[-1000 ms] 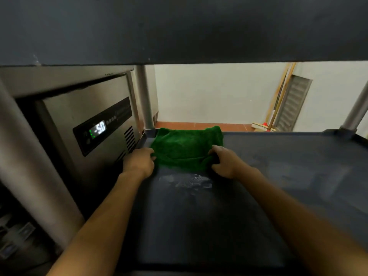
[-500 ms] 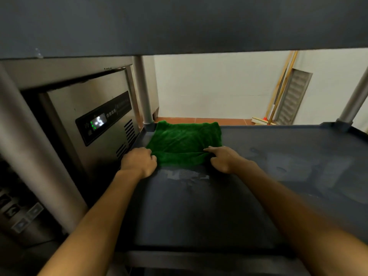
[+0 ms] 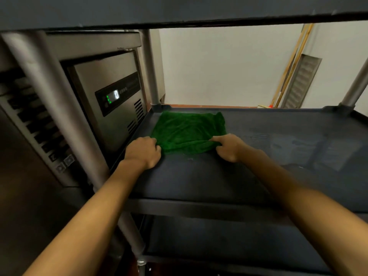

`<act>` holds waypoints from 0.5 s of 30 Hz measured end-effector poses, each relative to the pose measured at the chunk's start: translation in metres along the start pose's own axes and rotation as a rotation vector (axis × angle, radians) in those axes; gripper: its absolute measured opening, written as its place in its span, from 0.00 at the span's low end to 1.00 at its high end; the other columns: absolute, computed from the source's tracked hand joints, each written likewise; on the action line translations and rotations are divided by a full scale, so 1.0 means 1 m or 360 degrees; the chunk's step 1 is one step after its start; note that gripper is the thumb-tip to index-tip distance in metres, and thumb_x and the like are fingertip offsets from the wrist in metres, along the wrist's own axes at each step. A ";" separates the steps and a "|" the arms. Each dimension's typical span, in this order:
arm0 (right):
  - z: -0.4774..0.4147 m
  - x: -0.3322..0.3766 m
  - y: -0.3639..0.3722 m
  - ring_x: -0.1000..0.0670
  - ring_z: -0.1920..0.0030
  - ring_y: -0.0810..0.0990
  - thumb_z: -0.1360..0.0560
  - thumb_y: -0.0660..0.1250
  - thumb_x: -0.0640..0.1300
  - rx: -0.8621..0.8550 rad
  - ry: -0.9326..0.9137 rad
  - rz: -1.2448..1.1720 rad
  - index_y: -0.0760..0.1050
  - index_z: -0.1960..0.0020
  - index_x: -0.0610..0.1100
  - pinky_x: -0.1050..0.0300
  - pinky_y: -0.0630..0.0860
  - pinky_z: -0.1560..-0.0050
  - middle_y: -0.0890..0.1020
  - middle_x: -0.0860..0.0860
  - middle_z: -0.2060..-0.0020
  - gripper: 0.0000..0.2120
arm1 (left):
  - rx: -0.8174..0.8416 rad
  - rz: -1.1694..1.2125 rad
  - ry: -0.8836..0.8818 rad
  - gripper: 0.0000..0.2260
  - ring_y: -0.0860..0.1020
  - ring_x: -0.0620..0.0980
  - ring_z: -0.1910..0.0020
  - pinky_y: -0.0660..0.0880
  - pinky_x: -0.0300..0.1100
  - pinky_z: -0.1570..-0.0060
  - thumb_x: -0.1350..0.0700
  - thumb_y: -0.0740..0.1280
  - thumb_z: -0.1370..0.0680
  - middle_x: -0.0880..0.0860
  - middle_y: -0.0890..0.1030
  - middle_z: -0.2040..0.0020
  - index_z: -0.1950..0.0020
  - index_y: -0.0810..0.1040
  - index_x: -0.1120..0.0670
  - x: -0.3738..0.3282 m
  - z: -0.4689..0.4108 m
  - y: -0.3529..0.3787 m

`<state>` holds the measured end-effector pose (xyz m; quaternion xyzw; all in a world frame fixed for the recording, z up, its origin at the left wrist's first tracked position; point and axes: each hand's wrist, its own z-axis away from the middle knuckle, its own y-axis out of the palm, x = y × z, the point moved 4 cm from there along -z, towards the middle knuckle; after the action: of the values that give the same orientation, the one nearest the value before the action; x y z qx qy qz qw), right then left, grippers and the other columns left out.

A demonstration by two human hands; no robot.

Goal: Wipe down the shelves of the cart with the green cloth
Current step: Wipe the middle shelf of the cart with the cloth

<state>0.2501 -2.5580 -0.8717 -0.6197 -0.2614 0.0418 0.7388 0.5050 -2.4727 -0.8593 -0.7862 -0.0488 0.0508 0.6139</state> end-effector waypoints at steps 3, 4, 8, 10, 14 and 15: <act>0.016 0.003 0.001 0.38 0.36 0.74 0.20 0.55 0.41 -0.0035 -0.0051 0.0015 0.66 0.25 0.50 0.49 0.72 0.36 0.69 0.38 0.28 0.24 | 0.0011 0.0011 0.0008 0.15 0.78 0.63 0.44 0.73 0.51 0.47 0.50 0.57 0.19 0.62 0.80 0.43 0.47 0.78 0.59 0.000 0.015 -0.004; 0.021 0.004 0.002 0.38 0.35 0.74 0.20 0.56 0.41 -0.0046 -0.0064 0.0024 0.66 0.25 0.49 0.50 0.71 0.35 0.70 0.38 0.29 0.24 | 0.0013 0.0012 0.0011 0.16 0.78 0.63 0.44 0.73 0.51 0.47 0.50 0.56 0.19 0.62 0.80 0.43 0.47 0.78 0.59 -0.001 0.020 -0.006; 0.041 0.007 0.002 0.39 0.34 0.72 0.21 0.56 0.40 -0.0035 -0.0120 0.0031 0.69 0.27 0.50 0.48 0.70 0.32 0.73 0.40 0.32 0.23 | 0.0006 0.0018 0.0045 0.18 0.77 0.62 0.44 0.73 0.50 0.48 0.49 0.55 0.18 0.62 0.79 0.43 0.47 0.78 0.60 -0.004 0.041 -0.013; 0.051 0.007 0.003 0.39 0.34 0.72 0.21 0.56 0.40 -0.0014 -0.0145 0.0067 0.70 0.27 0.50 0.47 0.69 0.31 0.74 0.41 0.31 0.23 | -0.0007 0.0013 0.0068 0.19 0.77 0.62 0.45 0.72 0.49 0.49 0.49 0.55 0.18 0.62 0.78 0.43 0.47 0.79 0.61 -0.006 0.052 -0.016; 0.074 0.006 0.003 0.40 0.31 0.70 0.21 0.57 0.40 -0.0038 -0.0183 0.0126 0.69 0.27 0.49 0.49 0.67 0.30 0.72 0.41 0.30 0.23 | -0.0068 -0.0024 0.0124 0.21 0.78 0.62 0.45 0.73 0.49 0.50 0.47 0.55 0.18 0.61 0.78 0.45 0.50 0.80 0.61 -0.011 0.075 -0.020; 0.080 0.006 0.003 0.40 0.31 0.70 0.21 0.57 0.40 -0.0047 -0.0200 0.0131 0.69 0.27 0.49 0.50 0.67 0.31 0.73 0.40 0.30 0.23 | -0.0079 -0.0031 0.0144 0.21 0.78 0.62 0.46 0.73 0.50 0.50 0.47 0.55 0.19 0.60 0.78 0.45 0.50 0.81 0.61 -0.012 0.081 -0.021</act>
<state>0.2210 -2.4833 -0.8649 -0.6368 -0.2821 0.1071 0.7095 0.4811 -2.3918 -0.8586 -0.8023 -0.0300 0.0080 0.5962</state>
